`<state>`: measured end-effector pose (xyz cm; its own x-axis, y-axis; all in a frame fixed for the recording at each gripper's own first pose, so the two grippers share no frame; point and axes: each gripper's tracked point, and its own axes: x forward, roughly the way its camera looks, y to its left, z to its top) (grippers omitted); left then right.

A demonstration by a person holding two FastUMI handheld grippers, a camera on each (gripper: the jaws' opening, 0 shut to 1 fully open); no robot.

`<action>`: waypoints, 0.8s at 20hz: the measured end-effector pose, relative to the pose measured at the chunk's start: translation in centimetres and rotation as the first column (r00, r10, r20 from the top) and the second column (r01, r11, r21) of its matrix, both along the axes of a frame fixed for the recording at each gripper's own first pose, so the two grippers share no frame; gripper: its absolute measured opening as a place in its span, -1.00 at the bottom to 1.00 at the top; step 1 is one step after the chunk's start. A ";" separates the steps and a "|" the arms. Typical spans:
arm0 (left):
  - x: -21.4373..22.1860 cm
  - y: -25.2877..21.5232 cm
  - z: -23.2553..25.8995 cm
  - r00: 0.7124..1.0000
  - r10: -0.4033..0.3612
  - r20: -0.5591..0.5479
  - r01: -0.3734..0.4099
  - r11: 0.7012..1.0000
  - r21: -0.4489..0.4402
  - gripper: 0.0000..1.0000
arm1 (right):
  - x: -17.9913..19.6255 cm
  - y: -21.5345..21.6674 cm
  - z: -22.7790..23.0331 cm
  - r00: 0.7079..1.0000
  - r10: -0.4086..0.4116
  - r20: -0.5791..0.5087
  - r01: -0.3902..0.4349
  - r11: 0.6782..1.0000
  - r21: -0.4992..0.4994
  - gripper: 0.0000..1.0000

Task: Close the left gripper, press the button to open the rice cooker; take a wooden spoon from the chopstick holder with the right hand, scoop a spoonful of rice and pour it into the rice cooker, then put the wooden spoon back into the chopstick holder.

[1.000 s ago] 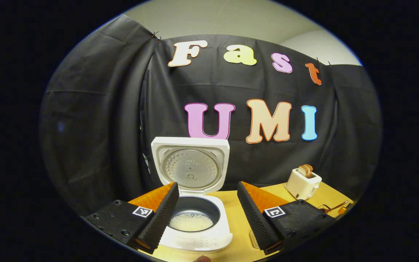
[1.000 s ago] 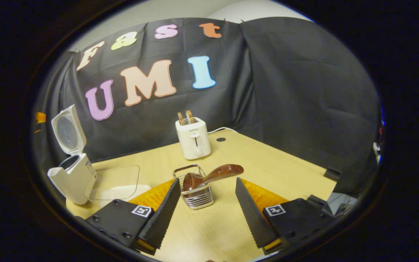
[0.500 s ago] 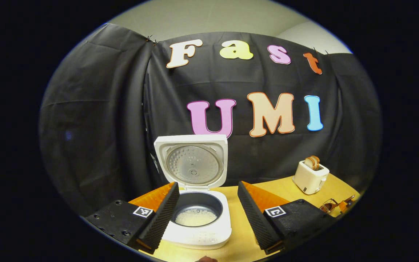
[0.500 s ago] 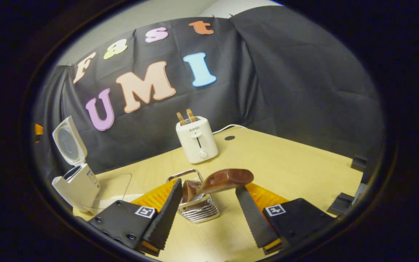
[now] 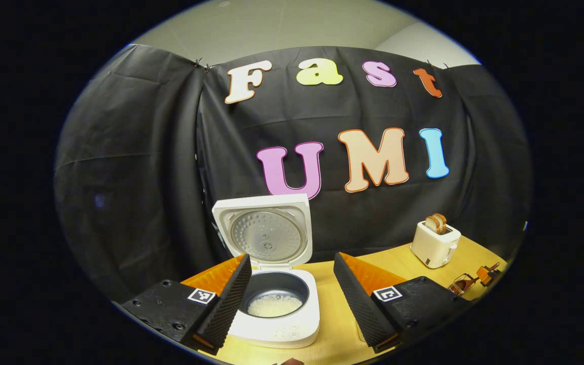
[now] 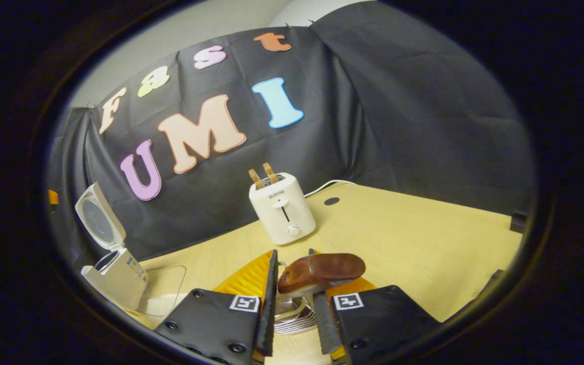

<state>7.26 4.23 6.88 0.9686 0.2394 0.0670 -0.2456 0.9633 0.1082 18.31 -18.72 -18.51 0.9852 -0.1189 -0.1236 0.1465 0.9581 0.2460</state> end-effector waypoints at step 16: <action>-1.9 4.1 -1.4 0.998 0.065 0.014 -0.063 0.995 -0.082 0.93 | 2.8 1.2 0.9 0.985 0.018 -0.174 -0.017 1.000 0.011 -0.58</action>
<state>5.38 8.32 5.46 0.9501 0.3062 0.0603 -0.3081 0.9510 0.0252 21.09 -17.51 -17.64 0.9504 -0.0999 -0.2944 0.1712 0.9587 0.2274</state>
